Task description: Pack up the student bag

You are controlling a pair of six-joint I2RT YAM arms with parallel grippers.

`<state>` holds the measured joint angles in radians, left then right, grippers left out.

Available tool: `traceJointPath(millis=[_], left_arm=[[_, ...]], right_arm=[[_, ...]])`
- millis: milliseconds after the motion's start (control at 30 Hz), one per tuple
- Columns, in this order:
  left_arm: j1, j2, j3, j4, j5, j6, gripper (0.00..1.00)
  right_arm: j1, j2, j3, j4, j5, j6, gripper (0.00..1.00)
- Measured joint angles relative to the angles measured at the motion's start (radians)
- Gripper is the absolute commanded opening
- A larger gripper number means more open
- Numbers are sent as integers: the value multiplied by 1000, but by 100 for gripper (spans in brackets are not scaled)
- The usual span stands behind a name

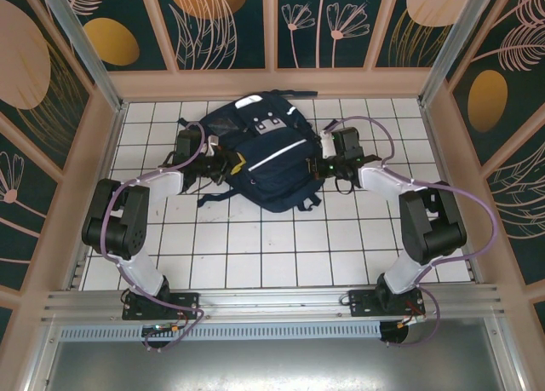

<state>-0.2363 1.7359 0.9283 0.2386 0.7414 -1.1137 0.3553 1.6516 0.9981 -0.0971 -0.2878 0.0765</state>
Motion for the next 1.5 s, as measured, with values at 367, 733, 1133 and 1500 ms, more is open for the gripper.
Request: traceJointPath(millis=[367,733,1133,1500], left_arm=[[26,154,248,-193,6,151,32],[29,190,489,-306,-228,277,98],[21,-140,37,-121,-147,106,77],[-97,-70,-12,-6,-168,1,68]], right_arm=[[243,-186,-82,-68,131,87,0],[422,-105,-39,29,24,223,0],[418,61,79,125,24,250,0],[432,33,35,179,26,264,0]])
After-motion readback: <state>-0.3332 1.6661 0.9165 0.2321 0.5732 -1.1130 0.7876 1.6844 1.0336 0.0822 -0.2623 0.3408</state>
